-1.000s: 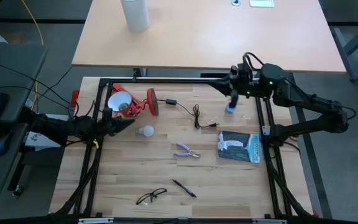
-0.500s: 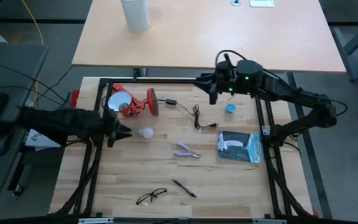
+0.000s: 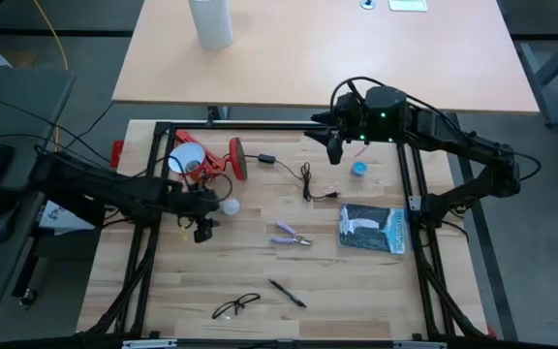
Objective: Screw lightbulb
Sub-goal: Insert the lightbulb into the desk lamp
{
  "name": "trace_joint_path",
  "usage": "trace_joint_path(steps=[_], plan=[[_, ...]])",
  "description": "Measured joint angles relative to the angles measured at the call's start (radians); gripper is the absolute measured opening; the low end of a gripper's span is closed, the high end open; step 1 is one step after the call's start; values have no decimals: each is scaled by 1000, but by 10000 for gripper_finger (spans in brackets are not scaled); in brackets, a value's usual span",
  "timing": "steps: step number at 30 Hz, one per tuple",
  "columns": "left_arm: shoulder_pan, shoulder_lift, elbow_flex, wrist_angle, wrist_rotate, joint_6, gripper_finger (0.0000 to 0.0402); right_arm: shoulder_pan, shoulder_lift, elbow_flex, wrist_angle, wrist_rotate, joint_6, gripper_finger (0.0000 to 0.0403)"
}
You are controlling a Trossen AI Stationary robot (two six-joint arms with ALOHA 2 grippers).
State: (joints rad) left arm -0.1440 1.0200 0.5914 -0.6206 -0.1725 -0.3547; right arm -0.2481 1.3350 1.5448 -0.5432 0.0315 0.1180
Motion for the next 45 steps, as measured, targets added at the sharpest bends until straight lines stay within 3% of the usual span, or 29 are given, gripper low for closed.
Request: trace_joint_path(steps=[4,10,15,20,35,38,43,45], plan=[[2,60,61,17,-103,147,218,0,0,0,-9,-1,-14,216],[51,119,87,-69,-113,335,218,0,0,0,-33,-7,-33,216],[122,153,85,-62,-105,385,218,0,0,0,-76,-24,-52,216],[180,232,85,-60,-11,470,217,0,0,0,-91,-24,-62,216],[191,432,85,50,14,502,215,0,0,0,-104,-28,-93,216],[190,441,85,45,14,480,197,0,0,0,-104,-28,-93,216],[187,419,101,39,14,438,127,0,0,0,-104,-28,-93,216],[187,400,123,44,14,421,125,0,0,0,-104,-28,-93,216]])
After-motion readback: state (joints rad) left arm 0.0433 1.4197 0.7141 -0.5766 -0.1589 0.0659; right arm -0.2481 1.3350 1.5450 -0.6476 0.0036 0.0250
